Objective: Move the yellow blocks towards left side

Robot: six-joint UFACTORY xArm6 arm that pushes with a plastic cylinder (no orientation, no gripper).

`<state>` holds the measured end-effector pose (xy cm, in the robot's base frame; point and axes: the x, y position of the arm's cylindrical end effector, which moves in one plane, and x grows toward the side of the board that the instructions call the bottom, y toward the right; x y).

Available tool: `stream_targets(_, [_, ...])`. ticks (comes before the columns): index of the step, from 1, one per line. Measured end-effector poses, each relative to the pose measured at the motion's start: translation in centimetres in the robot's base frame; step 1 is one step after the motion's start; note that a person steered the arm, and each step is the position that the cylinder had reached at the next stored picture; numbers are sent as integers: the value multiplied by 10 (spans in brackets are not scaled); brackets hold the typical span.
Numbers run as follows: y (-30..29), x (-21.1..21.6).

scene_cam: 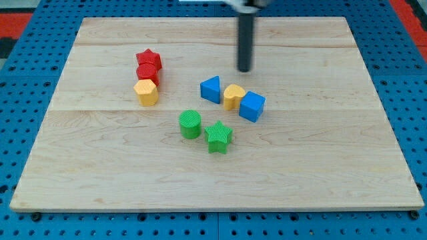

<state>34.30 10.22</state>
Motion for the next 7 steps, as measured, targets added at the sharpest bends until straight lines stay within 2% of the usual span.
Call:
stream_targets(1, [89, 30])
stream_targets(2, [51, 68])
stream_targets(3, [27, 65])
stream_targets(5, [-94, 84])
stream_targets(6, [-123, 84])
stream_targets(7, [-142, 107])
